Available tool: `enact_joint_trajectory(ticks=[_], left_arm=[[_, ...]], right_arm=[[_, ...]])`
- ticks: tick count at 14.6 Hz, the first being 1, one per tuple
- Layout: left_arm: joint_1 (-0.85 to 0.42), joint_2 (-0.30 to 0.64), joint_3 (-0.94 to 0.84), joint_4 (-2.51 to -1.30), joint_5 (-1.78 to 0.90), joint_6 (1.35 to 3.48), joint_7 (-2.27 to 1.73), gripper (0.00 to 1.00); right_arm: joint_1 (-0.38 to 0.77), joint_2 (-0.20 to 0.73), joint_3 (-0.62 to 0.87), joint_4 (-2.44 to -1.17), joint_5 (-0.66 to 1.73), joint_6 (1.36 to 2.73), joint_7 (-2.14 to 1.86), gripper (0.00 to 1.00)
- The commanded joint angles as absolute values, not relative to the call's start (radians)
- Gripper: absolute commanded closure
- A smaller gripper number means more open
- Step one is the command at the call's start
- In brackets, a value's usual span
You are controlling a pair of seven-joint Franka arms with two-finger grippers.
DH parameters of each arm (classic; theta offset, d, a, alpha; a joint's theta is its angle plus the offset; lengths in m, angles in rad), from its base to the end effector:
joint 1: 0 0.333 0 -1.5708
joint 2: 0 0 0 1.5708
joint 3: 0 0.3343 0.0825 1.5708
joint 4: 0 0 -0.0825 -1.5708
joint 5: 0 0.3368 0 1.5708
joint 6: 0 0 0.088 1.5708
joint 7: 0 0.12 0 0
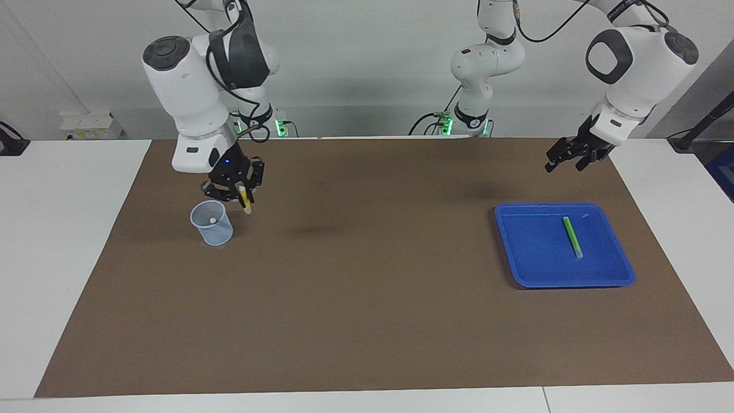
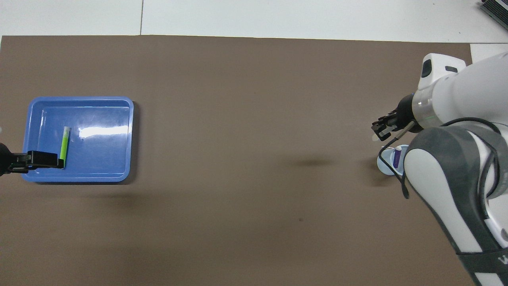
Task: Transfer and insert pens with both arms
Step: 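Lower the yellow pen into the cup while the left gripper reaches the green pen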
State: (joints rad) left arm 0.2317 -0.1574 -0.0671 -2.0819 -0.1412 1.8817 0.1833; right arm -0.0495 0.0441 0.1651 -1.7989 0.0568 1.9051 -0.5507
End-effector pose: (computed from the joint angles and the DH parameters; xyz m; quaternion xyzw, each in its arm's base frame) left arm 0.4529 0.0612 0.5137 0.9978 0.0142 -0.0104 0.0642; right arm 0.5350 0.0654 0.5384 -0.9469 -0.3185 -0.0372 0.0232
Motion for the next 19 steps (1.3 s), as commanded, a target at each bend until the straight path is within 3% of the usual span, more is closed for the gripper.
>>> enact_joint_trajectory(ticks=[1,3,8,19], left_arm=[[0.276,-0.101,-0.074,-2.092,-0.114,1.971,0.303,0.0],[0.287,-0.062,-0.074,-2.091,-0.066,2.029,0.353,0.0],[0.299,0.027,-0.074,-2.088,-0.066,2.137,0.413,0.0],[0.302,0.196,-0.074,-2.082,-0.066,2.359,0.451,0.03]], right_arm=[[-0.107,-0.029,0.181,-1.92,0.029,1.927,-0.667,1.0],[-0.149,-0.067,0.183,-2.014,0.011,1.992,-0.731,1.0],[-0.163,-0.1,0.183,-2.083,0.011,1.996,-0.741,1.0],[-0.186,-0.077,0.183,-2.167,0.011,2.128,-0.767,1.0]])
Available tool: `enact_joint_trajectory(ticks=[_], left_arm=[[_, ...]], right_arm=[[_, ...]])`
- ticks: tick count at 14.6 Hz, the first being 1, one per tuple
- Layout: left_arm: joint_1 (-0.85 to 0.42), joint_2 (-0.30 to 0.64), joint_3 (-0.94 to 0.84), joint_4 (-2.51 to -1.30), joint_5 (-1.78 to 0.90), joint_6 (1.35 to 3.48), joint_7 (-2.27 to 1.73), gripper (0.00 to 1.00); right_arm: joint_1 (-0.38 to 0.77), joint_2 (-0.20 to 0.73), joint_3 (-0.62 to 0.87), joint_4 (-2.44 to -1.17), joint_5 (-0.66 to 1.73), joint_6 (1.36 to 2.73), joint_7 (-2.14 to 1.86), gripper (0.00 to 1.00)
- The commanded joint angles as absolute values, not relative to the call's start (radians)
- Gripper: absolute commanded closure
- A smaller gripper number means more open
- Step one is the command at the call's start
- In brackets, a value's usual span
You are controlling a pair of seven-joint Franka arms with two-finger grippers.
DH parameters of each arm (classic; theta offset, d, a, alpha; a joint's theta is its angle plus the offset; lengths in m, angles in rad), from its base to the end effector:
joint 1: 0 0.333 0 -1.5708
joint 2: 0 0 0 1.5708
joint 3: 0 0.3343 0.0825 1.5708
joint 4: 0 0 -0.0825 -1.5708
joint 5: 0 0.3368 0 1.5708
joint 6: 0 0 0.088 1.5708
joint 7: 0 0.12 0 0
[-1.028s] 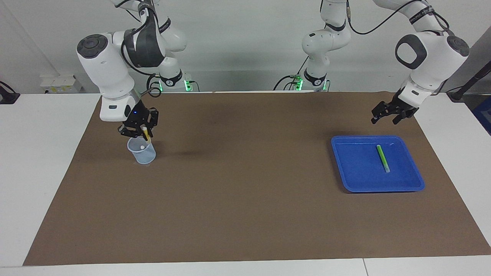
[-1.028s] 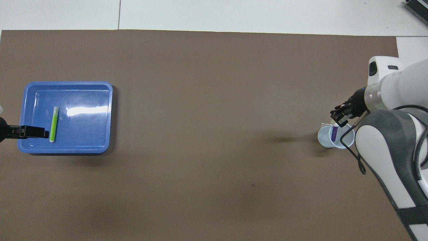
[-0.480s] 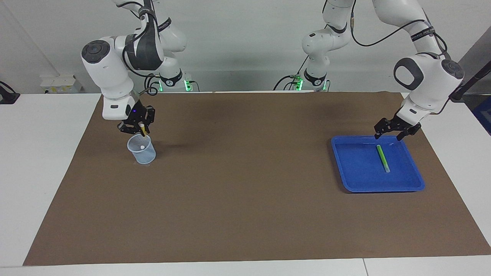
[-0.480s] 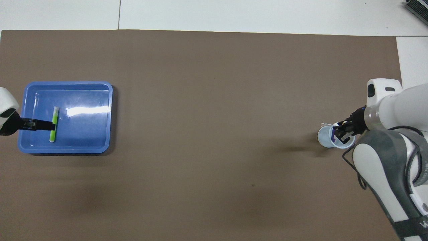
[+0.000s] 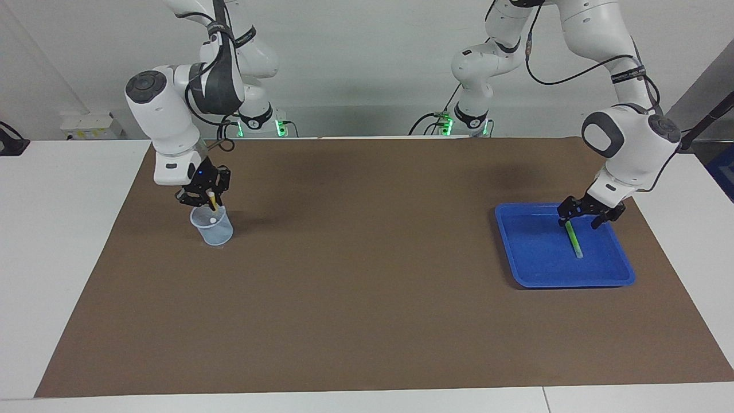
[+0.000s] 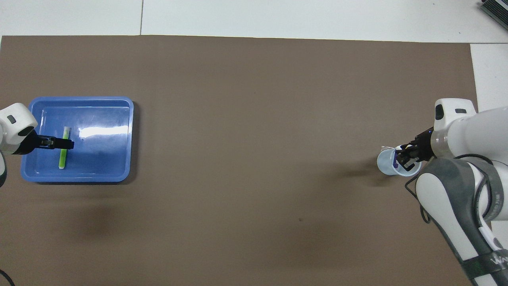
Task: Transfer and insert pens with both arms
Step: 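Open and raise the right gripper while the left gripper grasps the green pen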
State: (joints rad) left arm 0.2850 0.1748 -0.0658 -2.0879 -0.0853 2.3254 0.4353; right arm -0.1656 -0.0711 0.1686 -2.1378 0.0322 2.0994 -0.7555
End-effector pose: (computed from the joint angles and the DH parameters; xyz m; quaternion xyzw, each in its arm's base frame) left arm 0.5339 0.1177 0.3826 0.9957 -0.0789 0.0418 0.0256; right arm 0.4860 0.0048 0.4671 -0.9317 -0.3627 -0.0177 0.0017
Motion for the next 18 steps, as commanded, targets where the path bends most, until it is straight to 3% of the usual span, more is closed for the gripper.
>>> enact_joint_trajectory(ticks=[1,3,4,6,9,12,18], left_arm=[[0.302,0.208,-0.074,-2.08,-0.066,2.373,0.451,0.03],[0.302,0.235,-0.074,-2.079,-0.066,2.405,0.457,0.05],[0.304,0.241,-0.074,-2.079,-0.066,2.416,0.475,0.05],[0.304,0.255,-0.074,-2.069,-0.066,2.421,0.486,0.05],[0.305,0.276,-0.072,-2.059,-0.066,2.439,0.486,0.08],[0.311,0.29,-0.072,-2.059,-0.066,2.454,0.488,0.09],[0.328,0.308,-0.072,-2.06,-0.066,2.48,0.52,0.18]], right_arm=[[-0.187,-0.072,0.183,-2.174,0.011,2.15,-0.77,1.0],[-0.187,-0.072,0.183,-2.175,0.011,2.157,-0.769,0.94],[-0.187,-0.072,0.183,-2.175,0.011,2.157,-0.769,0.64],[-0.187,-0.072,0.183,-2.174,0.012,2.154,-0.77,0.44],[-0.186,-0.074,0.184,-2.148,0.021,2.125,-0.77,0.41],[-0.176,-0.074,0.184,-2.03,0.04,2.002,-0.767,0.41],[-0.075,-0.08,0.186,-1.938,0.205,1.98,-0.55,0.41]])
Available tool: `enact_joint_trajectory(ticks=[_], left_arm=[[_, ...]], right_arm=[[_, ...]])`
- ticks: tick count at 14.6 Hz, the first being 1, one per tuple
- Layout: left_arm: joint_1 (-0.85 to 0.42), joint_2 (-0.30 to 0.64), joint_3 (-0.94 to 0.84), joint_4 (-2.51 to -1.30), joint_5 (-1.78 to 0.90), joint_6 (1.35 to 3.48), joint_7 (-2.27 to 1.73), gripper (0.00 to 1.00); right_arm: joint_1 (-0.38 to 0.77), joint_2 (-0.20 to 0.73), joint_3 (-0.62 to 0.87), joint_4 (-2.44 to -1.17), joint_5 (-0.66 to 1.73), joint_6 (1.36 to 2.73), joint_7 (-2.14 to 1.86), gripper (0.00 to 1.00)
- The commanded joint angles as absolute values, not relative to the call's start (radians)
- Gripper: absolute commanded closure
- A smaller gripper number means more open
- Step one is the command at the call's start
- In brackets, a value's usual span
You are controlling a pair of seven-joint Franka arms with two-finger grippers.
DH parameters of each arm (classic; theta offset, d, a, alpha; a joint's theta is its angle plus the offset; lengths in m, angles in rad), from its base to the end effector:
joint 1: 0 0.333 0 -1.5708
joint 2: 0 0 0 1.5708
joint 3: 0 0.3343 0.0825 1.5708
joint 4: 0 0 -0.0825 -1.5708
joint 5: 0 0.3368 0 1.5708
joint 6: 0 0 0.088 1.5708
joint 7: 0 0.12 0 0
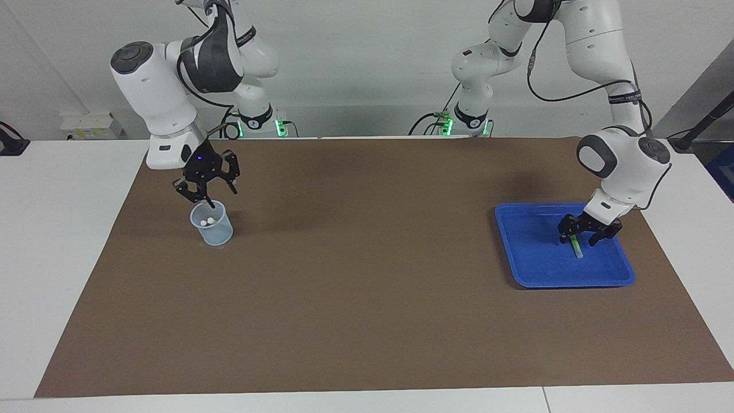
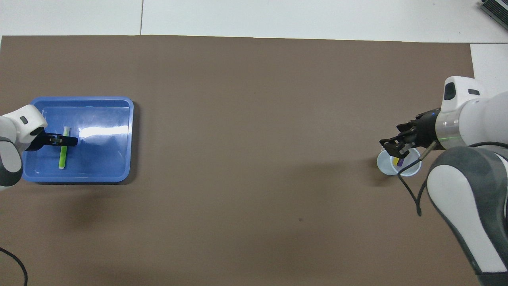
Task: Transfer and insert pens with both arms
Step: 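Open and raise the right gripper while the left gripper grasps the green pen, then lift the green pen while the right gripper approaches it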
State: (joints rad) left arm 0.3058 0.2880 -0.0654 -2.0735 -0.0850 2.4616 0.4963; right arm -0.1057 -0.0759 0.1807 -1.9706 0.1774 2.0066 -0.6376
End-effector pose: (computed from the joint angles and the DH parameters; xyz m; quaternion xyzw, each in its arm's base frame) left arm 0.5525 0.1365 0.3385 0.9936 -0.0941 0.0602 0.0170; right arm 0.5014 0.0529 0.5344 -0.9440 -0.3164 -0.0741 0.0571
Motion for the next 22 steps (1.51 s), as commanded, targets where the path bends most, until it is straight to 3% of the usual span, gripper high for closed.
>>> enact_joint_trajectory(ticks=[1,3,4,6,8,11,14,19,22], left_arm=[[0.328,0.308,-0.072,-2.06,-0.066,2.479,0.52,0.21],[0.328,0.307,-0.072,-2.066,-0.066,2.477,0.518,0.29],[0.328,0.308,-0.072,-2.068,-0.066,2.479,0.518,0.38],[0.327,0.308,-0.072,-2.068,-0.066,2.479,0.515,0.72],[0.324,0.307,-0.072,-2.068,-0.066,2.48,0.508,0.99],[0.325,0.307,-0.072,-2.068,-0.066,2.474,0.503,1.0],[0.318,0.305,-0.072,-2.046,-0.066,2.421,0.448,1.0],[0.249,0.243,-0.074,-1.91,-0.066,2.103,0.156,1.0],[0.206,0.177,-0.081,-1.894,-0.077,1.996,-0.096,1.0]], right_arm=[[-0.061,-0.08,0.186,-1.924,0.233,1.973,-0.502,0.41],[-0.049,-0.075,0.187,-1.914,0.331,1.986,-0.444,0.41],[-0.034,-0.074,0.19,-1.911,0.371,1.999,-0.401,0.41],[0.03,-0.071,0.192,-1.905,0.402,2.038,-0.28,0.4],[0.112,-0.069,0.193,-1.907,0.405,2.097,-0.13,0.4],[0.23,-0.055,0.193,-1.914,0.406,2.187,0.099,0.4],[0.262,-0.054,0.195,-1.914,0.458,2.215,0.207,0.36],[0.274,-0.049,0.193,-1.916,0.639,2.278,0.267,0.31],[0.33,-0.043,0.193,-1.916,0.661,2.365,0.348,0.14]])
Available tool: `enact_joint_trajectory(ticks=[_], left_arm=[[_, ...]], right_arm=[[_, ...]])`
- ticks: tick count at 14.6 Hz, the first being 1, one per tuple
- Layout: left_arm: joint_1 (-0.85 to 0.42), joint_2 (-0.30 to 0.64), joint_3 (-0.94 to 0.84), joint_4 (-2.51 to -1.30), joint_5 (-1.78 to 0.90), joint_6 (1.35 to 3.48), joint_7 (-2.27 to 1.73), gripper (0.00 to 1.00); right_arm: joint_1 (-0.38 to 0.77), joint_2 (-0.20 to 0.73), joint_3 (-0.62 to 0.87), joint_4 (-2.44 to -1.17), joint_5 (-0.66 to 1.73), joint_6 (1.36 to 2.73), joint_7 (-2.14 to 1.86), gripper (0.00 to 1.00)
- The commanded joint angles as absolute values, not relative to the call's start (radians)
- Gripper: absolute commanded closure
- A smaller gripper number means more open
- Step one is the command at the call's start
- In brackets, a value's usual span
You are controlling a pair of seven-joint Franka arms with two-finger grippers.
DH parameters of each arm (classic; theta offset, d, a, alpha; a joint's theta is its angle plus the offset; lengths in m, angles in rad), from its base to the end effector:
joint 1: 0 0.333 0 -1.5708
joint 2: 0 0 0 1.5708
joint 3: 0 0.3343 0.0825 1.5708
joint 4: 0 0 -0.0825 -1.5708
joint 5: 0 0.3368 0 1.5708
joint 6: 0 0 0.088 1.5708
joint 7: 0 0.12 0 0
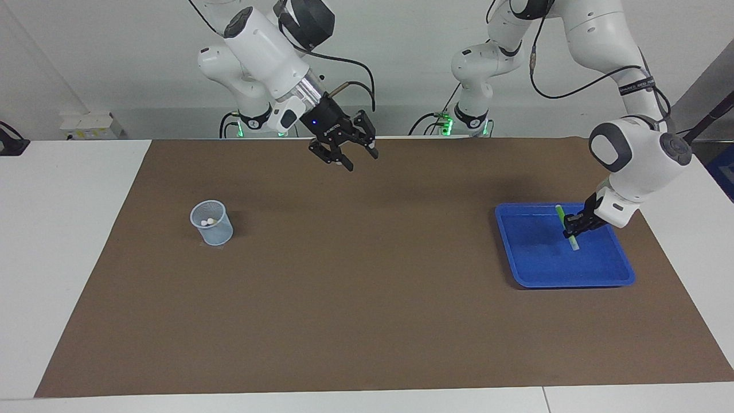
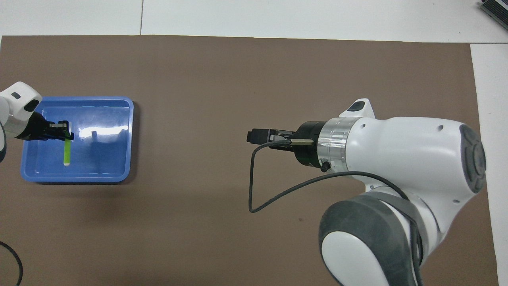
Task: Transfer and insert pens with both arms
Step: 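Lift the green pen while the right gripper approaches it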
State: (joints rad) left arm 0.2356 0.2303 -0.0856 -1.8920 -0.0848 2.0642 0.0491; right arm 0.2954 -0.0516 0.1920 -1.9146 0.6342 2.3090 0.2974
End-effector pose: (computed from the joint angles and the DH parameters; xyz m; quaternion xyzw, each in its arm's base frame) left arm 0.5617 0.0822 0.4093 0.9959 0.0723 -0.0240 0.0491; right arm 0.4718 0.2726 0.5876 -0.9383 0.0641 -0.0925 0.3269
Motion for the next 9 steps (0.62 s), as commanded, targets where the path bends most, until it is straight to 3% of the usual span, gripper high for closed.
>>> enact_joint_trajectory(ticks=[1,2,5,9], left_arm=[[0.184,0.152,-0.084,-1.893,-0.084,1.961,-0.188,1.0],[0.17,0.128,-0.083,-1.893,-0.115,1.927,-0.268,1.0],[0.14,0.055,-0.083,-1.893,-0.204,1.821,-0.487,1.0],[0.114,-0.035,-0.084,-1.908,-0.334,1.737,-0.74,1.0]], right_arm=[[0.333,-0.043,0.195,-1.916,0.66,2.373,0.359,0.08],[0.331,-0.041,0.193,-1.914,0.661,2.373,0.364,0.0],[0.333,-0.04,0.195,-1.911,0.664,2.379,0.392,0.0],[0.388,-0.019,0.195,-1.908,0.698,2.509,0.511,0.0]])
